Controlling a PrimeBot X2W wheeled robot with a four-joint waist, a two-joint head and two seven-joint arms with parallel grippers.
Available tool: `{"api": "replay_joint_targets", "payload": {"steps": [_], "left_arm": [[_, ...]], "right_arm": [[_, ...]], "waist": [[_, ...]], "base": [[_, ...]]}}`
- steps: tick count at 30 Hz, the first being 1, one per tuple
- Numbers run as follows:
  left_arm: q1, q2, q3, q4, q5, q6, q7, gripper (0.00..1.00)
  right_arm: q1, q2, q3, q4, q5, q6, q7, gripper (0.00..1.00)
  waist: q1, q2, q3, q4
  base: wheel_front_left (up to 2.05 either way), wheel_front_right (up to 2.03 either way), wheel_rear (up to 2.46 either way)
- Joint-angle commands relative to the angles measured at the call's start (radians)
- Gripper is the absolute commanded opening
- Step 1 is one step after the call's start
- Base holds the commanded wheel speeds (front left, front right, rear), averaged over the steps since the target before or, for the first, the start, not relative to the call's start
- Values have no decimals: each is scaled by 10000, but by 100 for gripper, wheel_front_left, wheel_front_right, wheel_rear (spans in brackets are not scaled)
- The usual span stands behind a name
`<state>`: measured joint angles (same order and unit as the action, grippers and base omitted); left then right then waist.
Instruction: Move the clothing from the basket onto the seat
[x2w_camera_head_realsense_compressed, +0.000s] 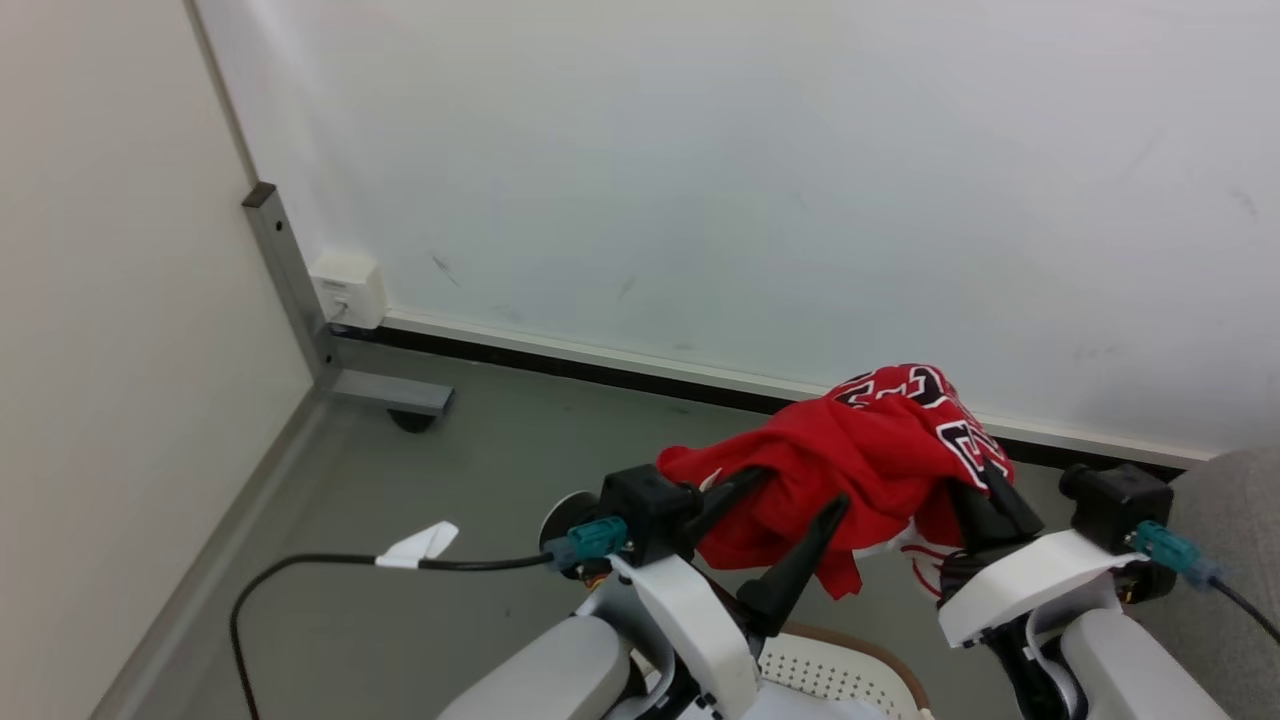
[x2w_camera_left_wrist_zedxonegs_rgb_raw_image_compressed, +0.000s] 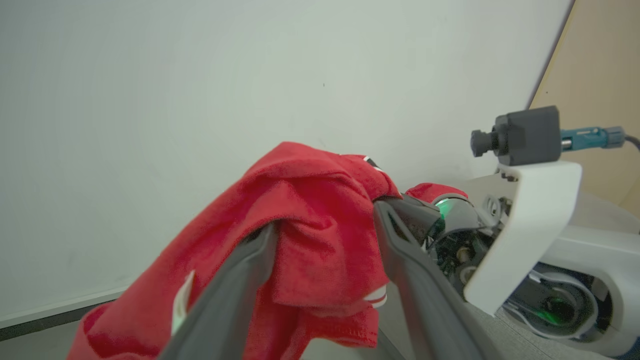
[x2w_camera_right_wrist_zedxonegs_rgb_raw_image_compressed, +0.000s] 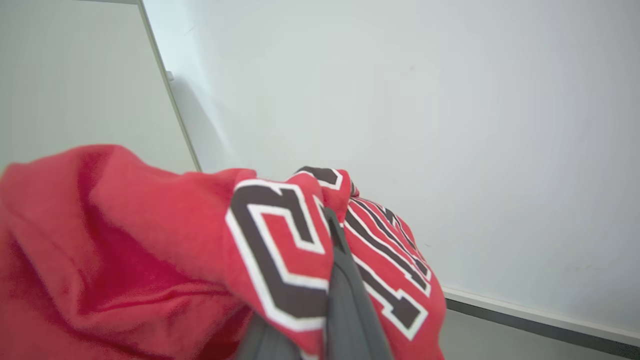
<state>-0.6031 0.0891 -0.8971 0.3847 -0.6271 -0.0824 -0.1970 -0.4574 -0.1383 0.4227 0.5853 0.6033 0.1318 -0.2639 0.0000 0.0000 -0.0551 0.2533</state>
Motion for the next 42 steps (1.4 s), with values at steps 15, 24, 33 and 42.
{"api": "replay_joint_targets", "payload": {"steps": [15,24,33,42], "left_arm": [[964,602,89,-229,532,192,-635,100],[1184,545,927,-567,1323,198,-668,100],[1454,336,1536,-300,2054,-162,-672,100],[1415,88,1793,-109,2457,-373,-674,100]], "right_arm": [[35,-967,-2068,-1246,-591,-22,-4,0],[659,-1418,-2329,-1963,-679,-22,-2,0],[1357,-1373,-2636,-2704,-634,-22,-2,0],[674,-1906,-2916,-3051,-728,-22,19,0]], "waist": [[0,0,522,-3469],[0,0,817,-5756],[0,0,1054,-6909],[0,0,1332,-7027]], "base": [[0,0,0],[0,0,0],[0,0,0],[0,0,0]]}}
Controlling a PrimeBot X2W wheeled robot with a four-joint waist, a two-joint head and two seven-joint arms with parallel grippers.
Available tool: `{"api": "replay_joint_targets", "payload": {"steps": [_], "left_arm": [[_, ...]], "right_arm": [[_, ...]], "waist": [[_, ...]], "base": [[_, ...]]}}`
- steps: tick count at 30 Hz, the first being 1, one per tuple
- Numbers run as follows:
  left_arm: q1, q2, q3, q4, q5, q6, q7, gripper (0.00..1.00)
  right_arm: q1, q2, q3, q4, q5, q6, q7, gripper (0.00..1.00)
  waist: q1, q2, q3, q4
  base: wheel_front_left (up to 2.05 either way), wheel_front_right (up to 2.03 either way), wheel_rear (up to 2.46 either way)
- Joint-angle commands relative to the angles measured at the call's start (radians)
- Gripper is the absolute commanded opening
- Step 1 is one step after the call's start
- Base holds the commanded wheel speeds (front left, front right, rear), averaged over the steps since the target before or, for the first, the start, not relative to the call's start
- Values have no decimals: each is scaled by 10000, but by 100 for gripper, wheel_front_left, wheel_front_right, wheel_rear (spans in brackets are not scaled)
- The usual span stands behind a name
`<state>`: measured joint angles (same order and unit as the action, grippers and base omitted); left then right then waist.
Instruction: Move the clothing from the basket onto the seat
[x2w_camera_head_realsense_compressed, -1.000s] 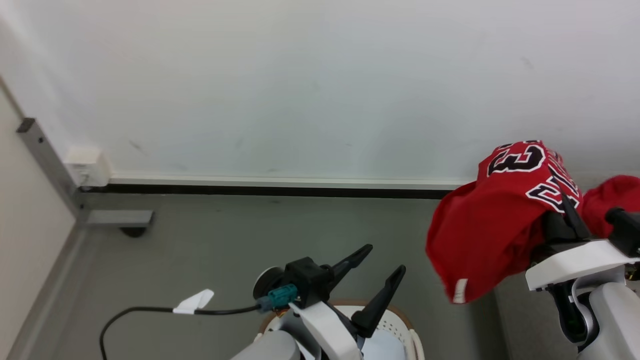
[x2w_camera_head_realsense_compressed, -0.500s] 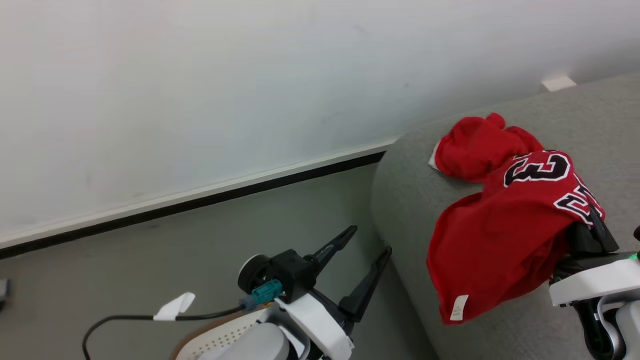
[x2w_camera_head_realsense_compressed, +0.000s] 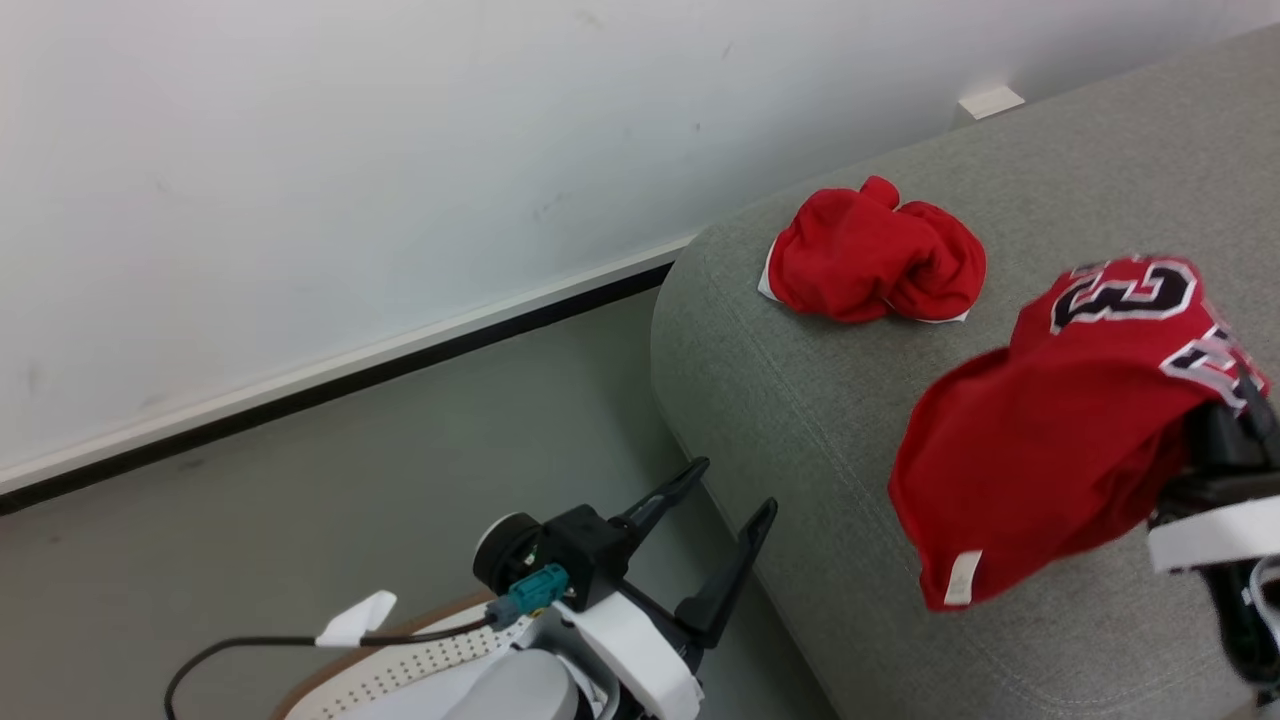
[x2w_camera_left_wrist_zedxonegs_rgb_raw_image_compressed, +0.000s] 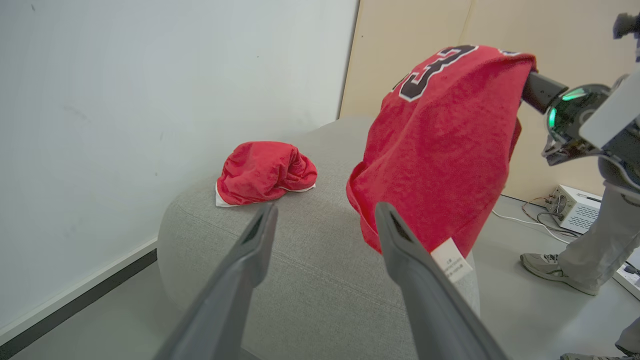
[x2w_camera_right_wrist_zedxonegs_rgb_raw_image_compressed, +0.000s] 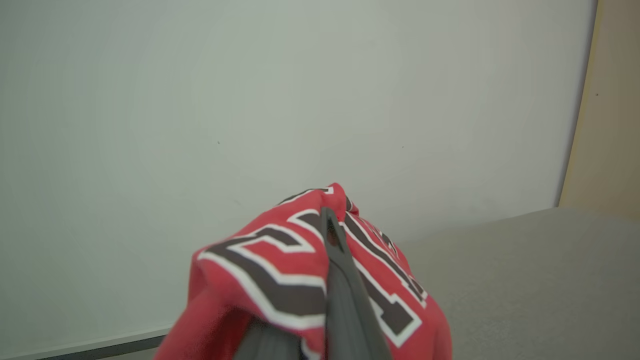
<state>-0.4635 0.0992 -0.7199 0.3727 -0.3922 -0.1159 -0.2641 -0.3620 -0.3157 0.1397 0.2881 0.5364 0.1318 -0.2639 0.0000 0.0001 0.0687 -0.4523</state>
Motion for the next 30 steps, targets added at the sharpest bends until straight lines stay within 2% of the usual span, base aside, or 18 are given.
{"api": "replay_joint_targets", "payload": {"steps": [1,6,13,20,21,23,27,30], "left_arm": [[-35,-23,27,28,134,-47,-2,100],[-462,72,-35,154,344,-109,-3,100],[-1174,278,-96,284,508,-131,-3,100],[-1856,378,-229,368,603,-135,7,100],[-2059,392,-167,431,597,-131,6,100],[-2146,365,-127,456,582,-114,5,100],[-2410,268,3,513,598,-35,2,100],[-2489,203,79,549,619,-45,0,100]], "right_arm": [[-521,-244,-108,-75,-55,-22,62,0],[-2002,-1235,-320,260,-81,-22,361,0],[-3872,-2498,-1020,1524,-117,-22,679,0],[-4991,-2690,-1439,3223,-337,-22,824,0],[-5310,-2722,-1310,3970,-482,-22,909,0],[-5502,-2732,-1254,4325,-533,-22,933,0],[-6119,-2552,-769,5834,-960,-22,1134,0],[-6169,-2228,-9,7213,-1122,-22,2466,0]], "waist": [[0,-1,194,57],[0,-1,974,453],[0,-1,2485,1211],[0,-1,3917,1806],[0,-1,4293,1978],[0,-1,4451,2056],[0,-1,4844,2282],[0,-1,4882,2451]], "base": [[0,0,0],[0,0,0],[0,0,0],[0,0,0],[0,0,0],[0,0,0],[0,0,0],[0,0,0]]}}
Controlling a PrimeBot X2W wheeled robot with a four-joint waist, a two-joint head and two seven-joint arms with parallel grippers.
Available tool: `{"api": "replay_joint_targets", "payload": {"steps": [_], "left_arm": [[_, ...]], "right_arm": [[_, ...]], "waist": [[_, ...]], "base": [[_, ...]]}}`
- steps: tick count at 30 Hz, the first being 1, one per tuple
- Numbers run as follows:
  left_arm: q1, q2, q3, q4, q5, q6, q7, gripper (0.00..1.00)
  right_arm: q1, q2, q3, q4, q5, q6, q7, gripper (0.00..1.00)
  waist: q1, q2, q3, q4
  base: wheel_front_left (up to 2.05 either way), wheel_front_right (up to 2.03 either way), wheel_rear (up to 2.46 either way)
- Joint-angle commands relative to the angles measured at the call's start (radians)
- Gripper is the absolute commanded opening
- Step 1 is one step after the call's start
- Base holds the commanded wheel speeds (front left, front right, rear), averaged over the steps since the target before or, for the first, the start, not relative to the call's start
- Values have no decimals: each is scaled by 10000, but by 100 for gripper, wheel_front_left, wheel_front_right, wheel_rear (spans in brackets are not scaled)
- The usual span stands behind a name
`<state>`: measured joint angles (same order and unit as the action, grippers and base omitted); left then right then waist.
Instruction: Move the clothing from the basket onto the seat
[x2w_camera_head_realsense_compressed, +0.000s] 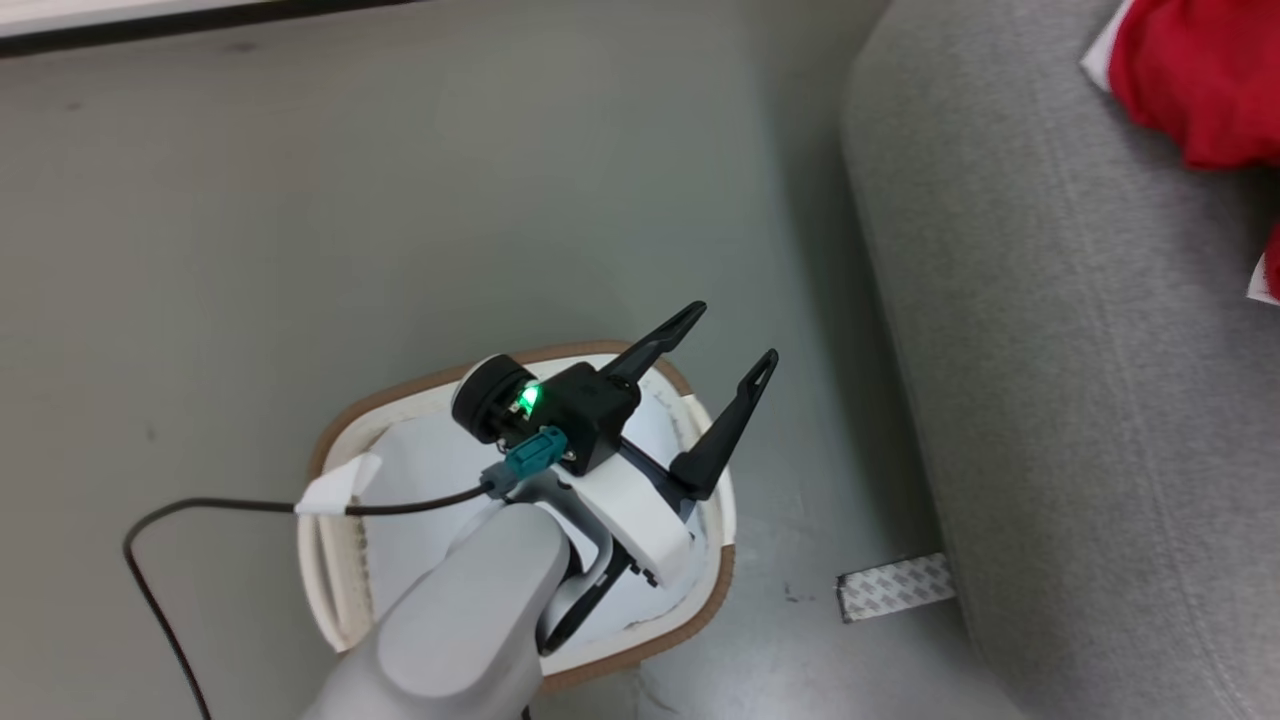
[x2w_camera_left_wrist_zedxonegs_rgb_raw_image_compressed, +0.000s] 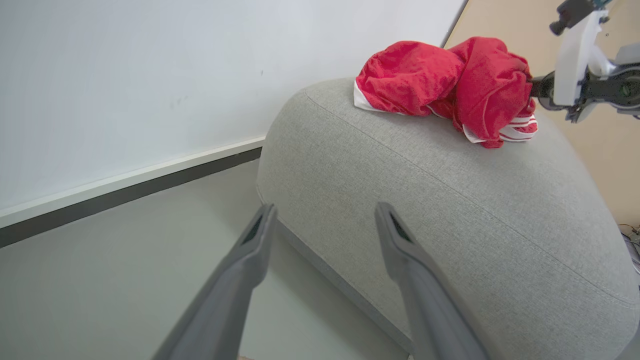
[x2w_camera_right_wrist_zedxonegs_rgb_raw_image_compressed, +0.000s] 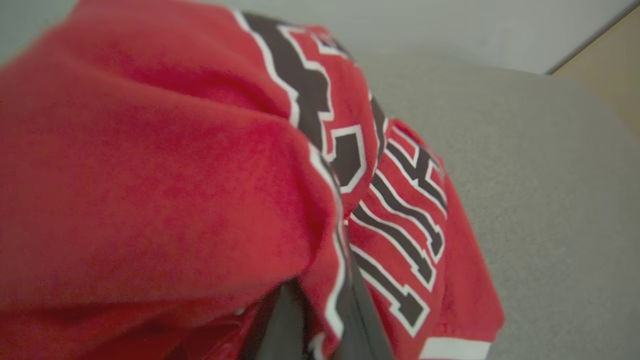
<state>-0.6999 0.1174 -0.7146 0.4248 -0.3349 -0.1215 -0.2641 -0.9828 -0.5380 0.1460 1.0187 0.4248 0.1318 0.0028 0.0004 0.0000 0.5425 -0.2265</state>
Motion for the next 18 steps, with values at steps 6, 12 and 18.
{"api": "replay_joint_targets", "payload": {"steps": [6,12,18], "left_arm": [[112,-156,254,-9,50,16,-1,100],[714,-184,674,155,0,20,-2,100],[1679,-220,1332,92,-174,33,-2,100]], "right_arm": [[84,-125,908,768,944,-24,1958,36],[361,-428,1852,515,1424,-22,2252,100],[996,-954,3038,-398,2039,-24,2559,100]], "waist": [[-4,0,-202,509],[-4,0,-1219,392],[-4,0,-2892,262]], "base": [[0,0,0],[0,0,0],[0,0,0]]}}
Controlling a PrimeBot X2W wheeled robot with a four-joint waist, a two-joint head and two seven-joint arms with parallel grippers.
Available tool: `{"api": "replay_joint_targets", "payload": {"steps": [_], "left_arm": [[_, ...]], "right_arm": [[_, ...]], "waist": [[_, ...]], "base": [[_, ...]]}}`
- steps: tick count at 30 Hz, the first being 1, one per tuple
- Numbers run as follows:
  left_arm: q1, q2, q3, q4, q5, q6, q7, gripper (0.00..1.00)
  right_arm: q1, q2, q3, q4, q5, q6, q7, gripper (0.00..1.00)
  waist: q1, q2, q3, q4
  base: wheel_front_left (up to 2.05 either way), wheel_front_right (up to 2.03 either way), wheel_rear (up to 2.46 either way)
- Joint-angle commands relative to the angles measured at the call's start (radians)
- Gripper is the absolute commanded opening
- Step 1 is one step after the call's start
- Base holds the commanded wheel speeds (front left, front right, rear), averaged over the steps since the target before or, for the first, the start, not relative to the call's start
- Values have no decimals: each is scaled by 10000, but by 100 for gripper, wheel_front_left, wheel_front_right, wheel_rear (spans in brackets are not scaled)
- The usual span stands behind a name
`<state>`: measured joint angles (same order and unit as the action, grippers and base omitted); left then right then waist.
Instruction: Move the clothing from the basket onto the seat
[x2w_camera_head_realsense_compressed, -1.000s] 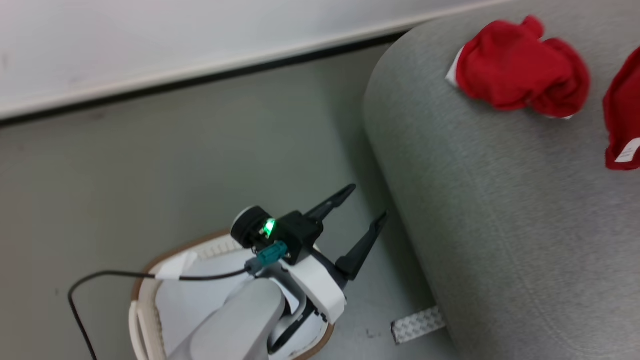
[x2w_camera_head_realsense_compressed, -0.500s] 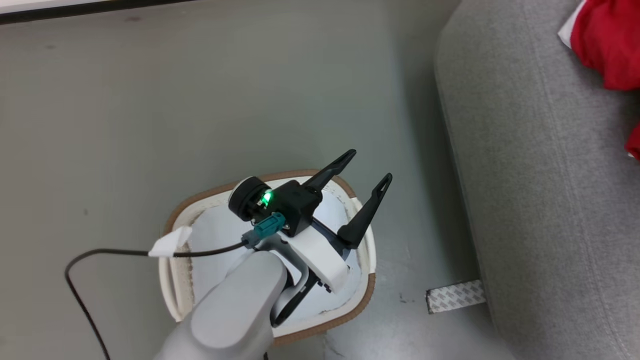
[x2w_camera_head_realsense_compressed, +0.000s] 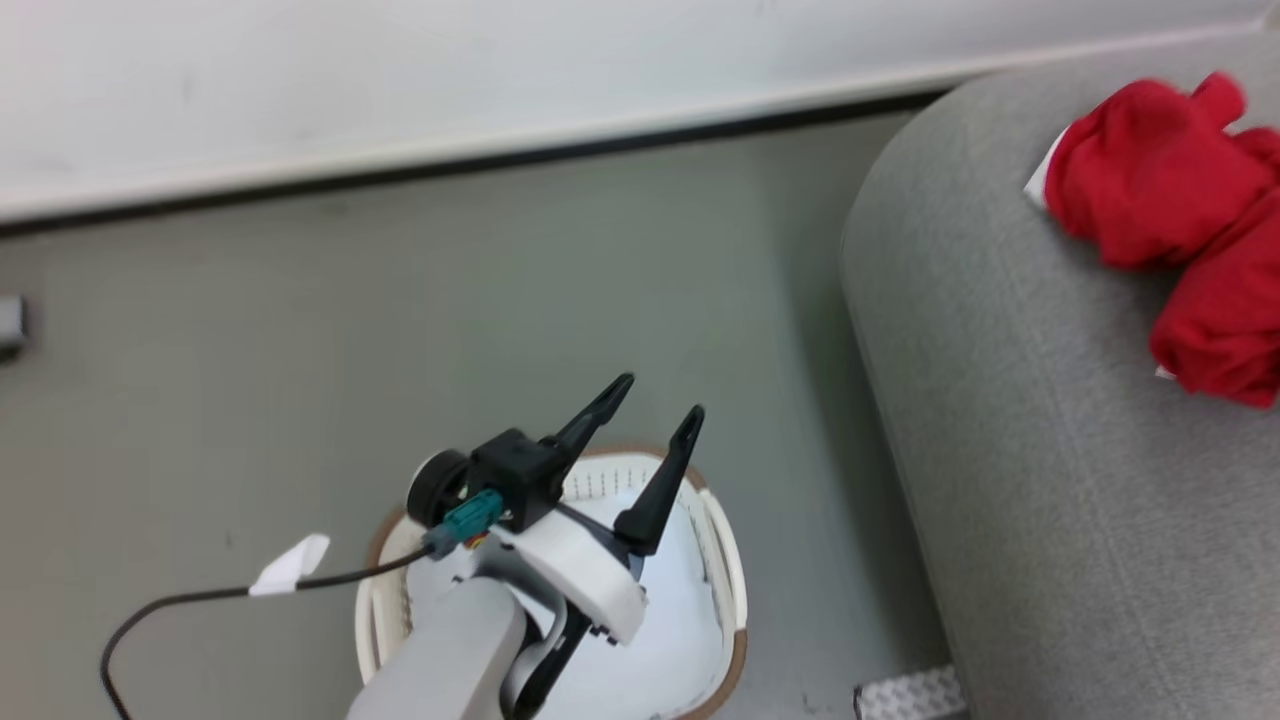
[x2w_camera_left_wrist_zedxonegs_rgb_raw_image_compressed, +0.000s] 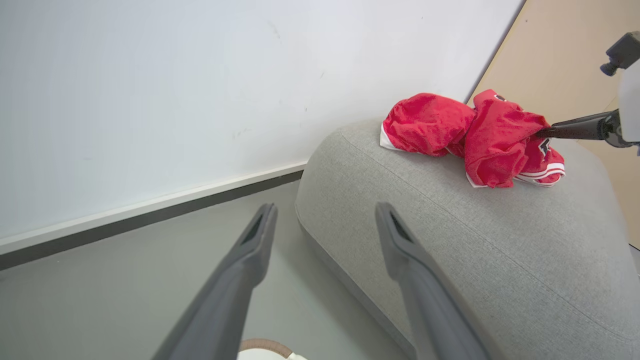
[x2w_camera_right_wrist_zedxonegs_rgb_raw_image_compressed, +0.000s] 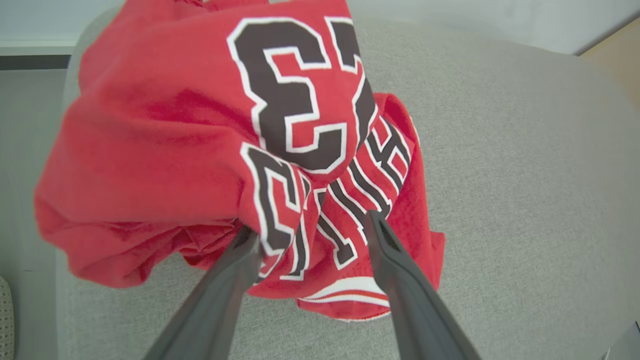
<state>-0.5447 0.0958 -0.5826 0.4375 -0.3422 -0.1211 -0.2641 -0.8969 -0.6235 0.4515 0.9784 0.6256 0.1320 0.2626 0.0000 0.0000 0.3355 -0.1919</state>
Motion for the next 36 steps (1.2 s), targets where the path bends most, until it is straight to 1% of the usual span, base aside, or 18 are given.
{"api": "replay_joint_targets", "payload": {"steps": [1,5,6,8,9,12,13,15,17,19,23,25,28,30,32,34,36], "left_arm": [[288,-17,124,-76,-119,39,-2,100],[943,158,818,-296,-199,176,-1,100],[1111,211,997,-364,-238,253,-3,100],[1483,200,1464,-460,-575,240,-1,100],[1567,296,1759,-569,-629,278,-3,100],[1962,531,2412,-893,-773,425,-1,100],[2077,744,2521,-1014,-466,513,-1,100],[2433,775,2932,-1258,-464,737,-1,100],[2726,963,3377,-1568,-251,994,-1,100],[3155,936,3866,-1890,-237,1211,-1,100],[4059,763,4714,-2500,-69,1493,-3,100],[4522,601,5069,-2759,49,1541,-3,100],[5126,335,5431,-2928,290,1433,-2,100],[5428,171,5637,-2866,525,1315,-2,100],[5669,7,5781,-2718,724,1168,-3,100],[5797,-159,5835,-2596,911,979,-3,100],[5811,-250,5973,-2531,1004,784,-3,100]], "right_arm": [[327,-277,179,-301,215,-26,-49,100],[970,-1175,641,-2016,1037,-26,-330,100],[1179,-1368,657,-2437,1242,-26,-464,100],[1531,-1737,512,-3301,1652,-26,-814,100],[1688,-1918,405,-3708,1738,-26,-1012,100],[2216,-2079,8,-4698,1805,-24,-1677,100],[2409,-1976,-194,-4936,1826,-24,-1900,100],[2911,-1663,-495,-5480,1831,-24,-2231,100],[3422,-1384,-921,-5941,1670,-26,-2621,100],[4047,-886,-1448,-6302,1318,-24,-3151,100],[5555,569,-2560,-6749,511,-24,-4190,100],[6252,1533,-2830,-6993,258,-24,-4585,100],[7212,2517,-3032,-7162,-521,-24,-5042,100],[7693,3223,-2972,-7249,-759,-24,-5206,100],[8026,3572,-2914,-7321,-1225,-24,-5281,100],[8380,4099,-3071,-7477,-1376,-24,-5267,100],[8606,4361,-3043,-7474,-1702,-25,-5271,100]], "waist": [[0,0,-1084,-53],[0,0,-1912,17],[0,0,-2098,46],[0,0,-2444,134],[0,0,-2586,192],[0,0,-3006,419],[0,0,-3140,490],[0,0,-3412,666],[0,0,-3607,829],[0,0,-3773,982],[0,0,-4020,1246],[0,0,-4076,1320],[0,0,-4098,1429],[0,0,-4095,1490],[0,0,-4101,1553],[0,0,-4096,1613],[0,0,-4051,1613]], "base": [[0,0,0],[0,0,0],[0,0,0],[0,0,0],[0,0,0],[0,0,0],[0,0,0],[0,0,0],[0,0,0],[0,0,0],[0,0,0],[0,0,0],[0,0,0],[0,0,0],[0,0,0],[0,0,0],[0,0,0]]}}
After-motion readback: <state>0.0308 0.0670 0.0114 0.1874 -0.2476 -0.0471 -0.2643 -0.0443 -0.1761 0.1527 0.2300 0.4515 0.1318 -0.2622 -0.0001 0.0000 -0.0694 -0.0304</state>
